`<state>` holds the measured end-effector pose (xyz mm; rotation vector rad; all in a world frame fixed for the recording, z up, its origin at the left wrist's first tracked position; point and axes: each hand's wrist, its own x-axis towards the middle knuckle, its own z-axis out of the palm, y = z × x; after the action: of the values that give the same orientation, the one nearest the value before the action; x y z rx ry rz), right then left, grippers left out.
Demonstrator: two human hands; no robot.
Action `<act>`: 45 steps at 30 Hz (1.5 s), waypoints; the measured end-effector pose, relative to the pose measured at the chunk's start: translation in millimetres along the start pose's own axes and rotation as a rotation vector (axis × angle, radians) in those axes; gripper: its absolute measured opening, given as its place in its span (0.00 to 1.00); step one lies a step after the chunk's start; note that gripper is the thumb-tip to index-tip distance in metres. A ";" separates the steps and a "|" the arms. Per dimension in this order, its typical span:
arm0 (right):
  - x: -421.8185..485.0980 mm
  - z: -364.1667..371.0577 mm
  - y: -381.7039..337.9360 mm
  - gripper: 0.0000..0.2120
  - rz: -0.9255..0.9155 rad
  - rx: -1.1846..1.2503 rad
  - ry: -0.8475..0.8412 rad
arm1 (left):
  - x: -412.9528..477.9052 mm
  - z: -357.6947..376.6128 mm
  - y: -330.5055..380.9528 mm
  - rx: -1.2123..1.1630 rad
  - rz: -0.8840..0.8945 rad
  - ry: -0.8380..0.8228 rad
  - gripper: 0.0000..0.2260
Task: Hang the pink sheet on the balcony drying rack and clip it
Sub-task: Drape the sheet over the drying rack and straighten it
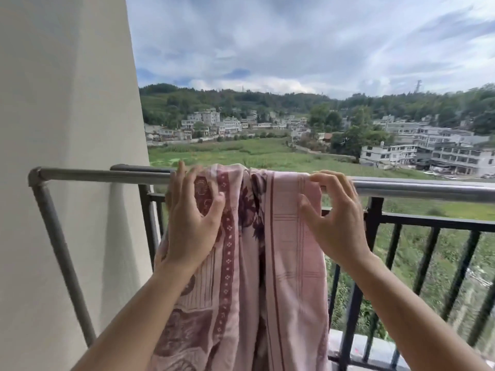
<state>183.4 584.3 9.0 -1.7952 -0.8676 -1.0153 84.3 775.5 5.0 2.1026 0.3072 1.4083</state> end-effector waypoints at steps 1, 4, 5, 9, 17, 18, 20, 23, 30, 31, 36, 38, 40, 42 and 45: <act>-14.8 5.6 -0.9 0.22 0.019 0.016 0.013 | -16.4 -1.7 -9.7 -0.036 -0.118 -0.011 0.33; -47.8 24.5 -9.5 0.35 0.238 0.118 -0.021 | -49.4 1.3 -32.8 -0.138 -0.338 -0.178 0.46; -55.8 28.7 -13.8 0.38 0.320 0.165 -0.035 | -54.8 2.8 -37.3 -0.176 -0.354 -0.243 0.44; -57.8 34.5 -26.8 0.24 0.500 0.150 -0.225 | -52.8 1.6 -36.4 -0.101 -0.251 -0.395 0.19; 17.4 -26.5 -48.4 0.11 0.386 0.434 -0.212 | 20.2 -49.1 0.8 -0.146 0.101 -0.181 0.09; 34.6 -29.8 -46.9 0.12 0.405 0.476 -0.186 | 37.3 -51.3 10.6 -0.185 0.085 -0.152 0.10; 73.5 -26.2 -34.6 0.12 0.476 0.460 -0.165 | 75.2 -43.6 27.5 -0.222 0.004 -0.142 0.11; 131.4 -23.7 -14.6 0.10 0.550 0.309 -0.073 | 130.1 -24.5 47.6 -0.139 -0.150 -0.148 0.13; 154.0 -62.8 29.6 0.13 0.553 -0.200 -0.125 | 192.1 -13.2 14.3 -0.101 -0.230 -0.330 0.25; 144.7 -63.6 35.2 0.14 0.592 -0.367 -0.373 | 184.6 -8.4 7.5 0.115 -0.252 -0.490 0.28; 113.9 -67.7 50.1 0.14 0.663 -0.637 -0.752 | 149.1 3.5 -16.0 0.524 -0.402 -0.822 0.20; 108.0 -72.3 49.8 0.14 0.637 -0.516 -0.622 | 147.4 3.8 -15.9 0.566 -0.296 -0.692 0.18; 100.3 -76.0 47.6 0.18 0.577 -0.395 -0.476 | 142.1 5.7 -6.8 0.573 -0.118 -0.543 0.13; 87.1 -79.1 43.1 0.14 0.496 -0.301 -0.319 | 126.3 10.3 7.9 0.456 0.020 -0.450 0.10; 60.0 -85.4 41.4 0.08 0.361 -0.294 -0.074 | 86.8 19.4 36.6 0.226 0.249 -0.355 0.09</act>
<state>220.1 499.4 72.6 -2.1518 -0.4256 -0.8762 133.2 782.0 87.5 2.5999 0.0650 1.1411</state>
